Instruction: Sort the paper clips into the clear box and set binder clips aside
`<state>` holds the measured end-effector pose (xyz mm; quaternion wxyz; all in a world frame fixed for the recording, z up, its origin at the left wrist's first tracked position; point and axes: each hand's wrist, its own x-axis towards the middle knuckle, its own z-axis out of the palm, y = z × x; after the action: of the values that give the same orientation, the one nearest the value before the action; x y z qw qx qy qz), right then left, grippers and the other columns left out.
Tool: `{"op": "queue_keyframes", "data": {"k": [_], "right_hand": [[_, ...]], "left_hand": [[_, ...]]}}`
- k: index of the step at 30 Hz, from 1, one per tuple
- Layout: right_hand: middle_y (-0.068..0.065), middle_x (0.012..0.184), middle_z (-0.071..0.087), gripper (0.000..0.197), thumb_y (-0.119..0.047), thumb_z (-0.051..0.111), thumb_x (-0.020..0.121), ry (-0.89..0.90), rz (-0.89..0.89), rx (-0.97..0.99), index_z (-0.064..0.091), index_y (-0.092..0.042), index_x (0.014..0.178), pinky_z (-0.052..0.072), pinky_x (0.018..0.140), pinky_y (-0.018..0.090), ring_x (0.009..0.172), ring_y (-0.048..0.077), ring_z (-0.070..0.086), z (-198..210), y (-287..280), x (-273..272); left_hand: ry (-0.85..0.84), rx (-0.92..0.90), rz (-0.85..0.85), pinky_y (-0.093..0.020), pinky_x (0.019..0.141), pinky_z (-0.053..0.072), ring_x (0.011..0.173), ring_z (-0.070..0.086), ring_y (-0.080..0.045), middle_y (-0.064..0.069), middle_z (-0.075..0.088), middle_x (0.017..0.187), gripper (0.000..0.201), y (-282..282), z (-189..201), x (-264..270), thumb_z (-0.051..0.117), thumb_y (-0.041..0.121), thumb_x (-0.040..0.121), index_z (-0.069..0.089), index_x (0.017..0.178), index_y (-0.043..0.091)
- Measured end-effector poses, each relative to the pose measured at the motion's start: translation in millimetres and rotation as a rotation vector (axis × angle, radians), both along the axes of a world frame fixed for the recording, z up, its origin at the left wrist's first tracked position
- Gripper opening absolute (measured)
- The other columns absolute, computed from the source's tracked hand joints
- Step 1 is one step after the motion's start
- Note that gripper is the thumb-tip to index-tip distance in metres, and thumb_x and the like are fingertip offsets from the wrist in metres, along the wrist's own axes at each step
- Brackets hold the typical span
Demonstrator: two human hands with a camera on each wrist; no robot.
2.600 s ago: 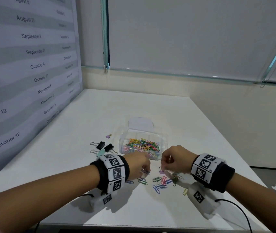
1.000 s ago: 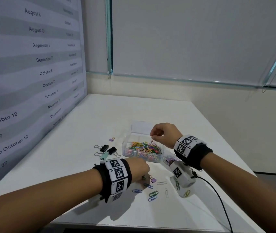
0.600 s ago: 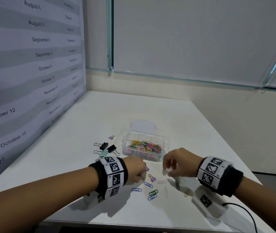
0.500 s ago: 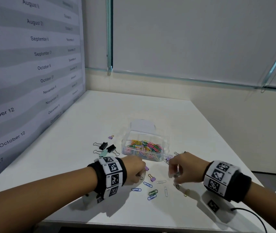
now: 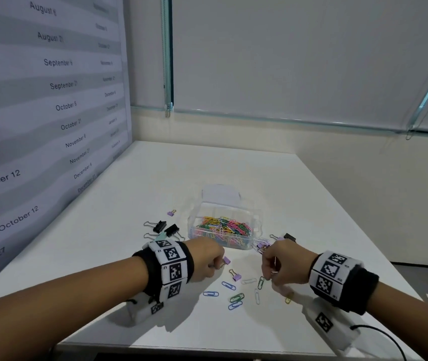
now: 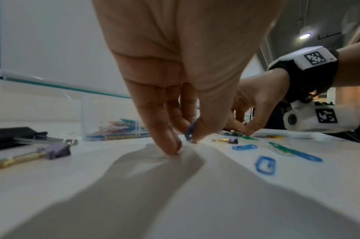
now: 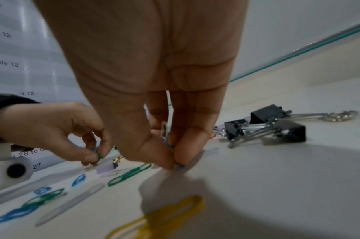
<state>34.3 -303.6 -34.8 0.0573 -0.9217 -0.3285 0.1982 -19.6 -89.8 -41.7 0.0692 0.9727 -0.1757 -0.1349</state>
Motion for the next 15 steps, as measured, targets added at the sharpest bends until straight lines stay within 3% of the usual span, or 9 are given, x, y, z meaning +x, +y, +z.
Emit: {"op": "queue_keyframes", "data": {"k": [3,6,9,11,15], "right_hand": [[-0.007,0.068,0.062,0.030,-0.002,0.064,0.067,0.009,0.027,0.012,0.056,-0.030,0.058,0.042,0.055,0.013,0.054,0.001,0.050,3.3,3.1,3.3],[-0.006,0.070,0.067,0.019,-0.005,0.065,0.072,-0.050,0.030,0.078,0.065,-0.024,0.068,0.045,0.059,0.009,0.055,-0.002,0.052,15.2,11.9,10.2],[-0.019,0.064,0.058,0.016,-0.004,0.066,0.075,-0.104,-0.007,0.210,0.069,-0.021,0.074,0.041,0.054,0.003,0.058,-0.006,0.054,34.2,24.9,19.1],[-0.020,0.061,0.058,0.013,-0.004,0.068,0.075,-0.136,-0.035,0.315,0.072,-0.016,0.076,0.043,0.054,0.002,0.053,-0.009,0.056,45.1,35.0,25.9],[-0.009,0.066,0.065,0.011,-0.005,0.066,0.079,-0.202,-0.114,0.453,0.073,-0.013,0.080,0.052,0.068,0.016,0.055,0.000,0.060,53.8,55.2,36.8]], "left_hand": [[-0.031,-0.048,0.044,-0.021,0.072,0.035,0.095,0.057,-0.022,-0.008,0.064,0.110,0.020,5.9,9.7,8.4,0.051,0.008,0.088,0.062,0.105,0.007],[-0.128,-0.132,0.096,-0.017,0.072,0.037,0.097,0.060,-0.020,-0.007,0.065,0.109,0.020,11.1,25.9,17.9,0.051,0.007,0.090,0.065,0.104,0.008],[-0.209,-0.197,0.187,-0.018,0.074,0.039,0.088,0.057,-0.016,-0.004,0.066,0.108,0.019,16.4,40.1,28.9,0.052,0.007,0.090,0.066,0.102,0.010],[-0.254,-0.213,0.226,-0.020,0.075,0.040,0.091,0.058,-0.017,-0.005,0.066,0.108,0.018,18.6,45.7,37.3,0.053,0.008,0.090,0.067,0.102,0.010],[-0.263,-0.182,0.294,-0.028,0.085,0.045,0.104,0.060,-0.024,-0.008,0.066,0.112,0.021,22.9,44.6,52.9,0.052,0.006,0.090,0.066,0.106,0.010]]}}
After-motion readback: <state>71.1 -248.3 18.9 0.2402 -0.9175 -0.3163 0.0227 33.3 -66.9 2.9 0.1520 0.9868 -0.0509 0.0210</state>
